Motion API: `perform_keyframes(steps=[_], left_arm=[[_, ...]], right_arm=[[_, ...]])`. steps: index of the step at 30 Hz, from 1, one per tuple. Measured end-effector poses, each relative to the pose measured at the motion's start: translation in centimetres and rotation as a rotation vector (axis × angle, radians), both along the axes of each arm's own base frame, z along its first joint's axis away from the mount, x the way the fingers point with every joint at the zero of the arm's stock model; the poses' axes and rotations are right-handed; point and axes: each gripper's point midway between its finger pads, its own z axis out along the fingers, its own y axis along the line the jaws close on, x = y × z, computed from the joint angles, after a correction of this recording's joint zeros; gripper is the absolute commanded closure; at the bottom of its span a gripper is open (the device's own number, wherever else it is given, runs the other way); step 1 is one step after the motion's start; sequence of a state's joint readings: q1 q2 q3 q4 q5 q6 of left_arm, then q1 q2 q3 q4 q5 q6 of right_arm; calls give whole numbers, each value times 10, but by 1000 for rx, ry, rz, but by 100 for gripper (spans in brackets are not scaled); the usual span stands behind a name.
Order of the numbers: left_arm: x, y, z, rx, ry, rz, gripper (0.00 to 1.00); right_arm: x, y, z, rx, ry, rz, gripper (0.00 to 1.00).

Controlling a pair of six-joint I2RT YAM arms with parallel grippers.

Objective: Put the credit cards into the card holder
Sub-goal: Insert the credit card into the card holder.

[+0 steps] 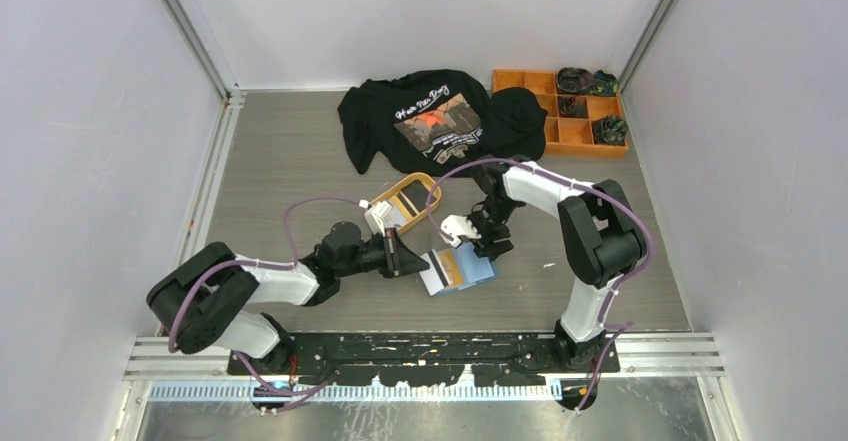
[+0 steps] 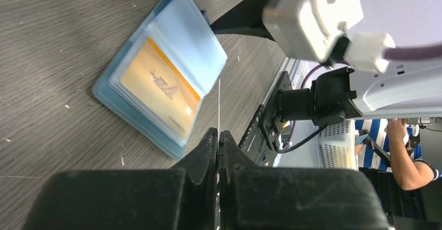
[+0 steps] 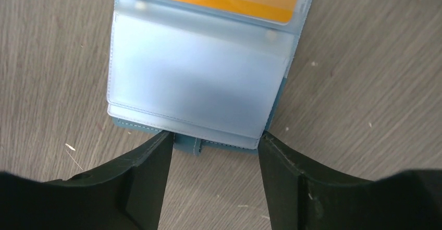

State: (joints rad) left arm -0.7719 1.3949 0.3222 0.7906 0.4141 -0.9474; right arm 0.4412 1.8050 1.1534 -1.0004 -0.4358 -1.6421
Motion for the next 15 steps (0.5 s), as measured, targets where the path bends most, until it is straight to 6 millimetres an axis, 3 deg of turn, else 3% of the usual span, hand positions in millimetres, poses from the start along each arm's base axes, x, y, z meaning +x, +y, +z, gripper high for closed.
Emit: perform_keyframes(steps=[5,10,15], left_arm=[[0,-1,-17,4,69,18,100],[-5,0,-23,-7,105,56,100],[-18,-1,-29,-9,118,83,100]], right_arm=[[-14,16,0,-4,11,60,36],[-27,29,3,-10,21,44,28],[-23,24,34,34,-43,-51,22]])
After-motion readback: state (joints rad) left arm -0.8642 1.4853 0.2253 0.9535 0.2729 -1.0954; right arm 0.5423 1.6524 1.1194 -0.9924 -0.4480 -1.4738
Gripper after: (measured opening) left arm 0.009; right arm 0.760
